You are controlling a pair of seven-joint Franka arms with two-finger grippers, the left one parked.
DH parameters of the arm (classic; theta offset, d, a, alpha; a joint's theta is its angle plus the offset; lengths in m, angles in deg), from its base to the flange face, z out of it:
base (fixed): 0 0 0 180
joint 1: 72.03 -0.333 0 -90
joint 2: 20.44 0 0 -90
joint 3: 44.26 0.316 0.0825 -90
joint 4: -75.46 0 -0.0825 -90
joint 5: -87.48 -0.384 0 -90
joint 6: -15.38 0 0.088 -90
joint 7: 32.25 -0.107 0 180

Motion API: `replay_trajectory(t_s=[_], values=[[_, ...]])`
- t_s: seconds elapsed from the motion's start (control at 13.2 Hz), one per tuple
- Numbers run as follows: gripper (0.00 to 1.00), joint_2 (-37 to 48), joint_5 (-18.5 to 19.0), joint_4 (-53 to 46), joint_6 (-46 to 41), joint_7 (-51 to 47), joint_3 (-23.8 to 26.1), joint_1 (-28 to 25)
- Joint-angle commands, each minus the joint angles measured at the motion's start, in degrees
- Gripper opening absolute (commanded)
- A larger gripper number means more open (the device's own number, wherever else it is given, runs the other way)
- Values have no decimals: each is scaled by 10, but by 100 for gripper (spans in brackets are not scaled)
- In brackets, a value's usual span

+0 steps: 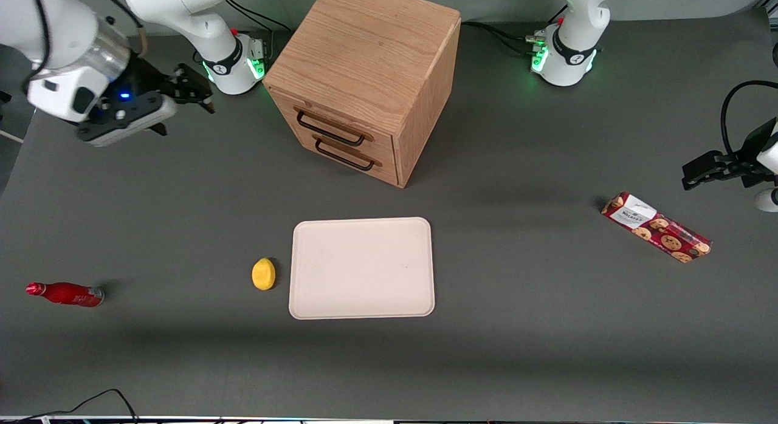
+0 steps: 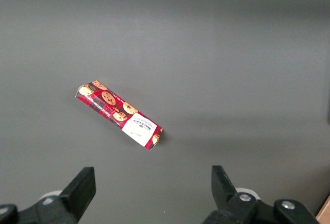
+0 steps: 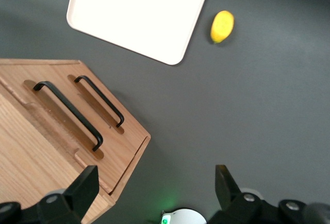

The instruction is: Open upper drawer

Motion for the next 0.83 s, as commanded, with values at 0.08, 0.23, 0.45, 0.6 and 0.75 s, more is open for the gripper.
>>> replay_trajectory(t_s=[0.08,0.23,0.45,0.6,0.75], values=[[100,-13,-12,1,-12,0,-5,-20],[100,-16,-37,6,-12,0,6,-23],[100,-47,-46,4,-5,0,8,-66],[100,-72,-47,3,17,4,9,-78],[100,-85,-47,5,31,30,29,-80]])
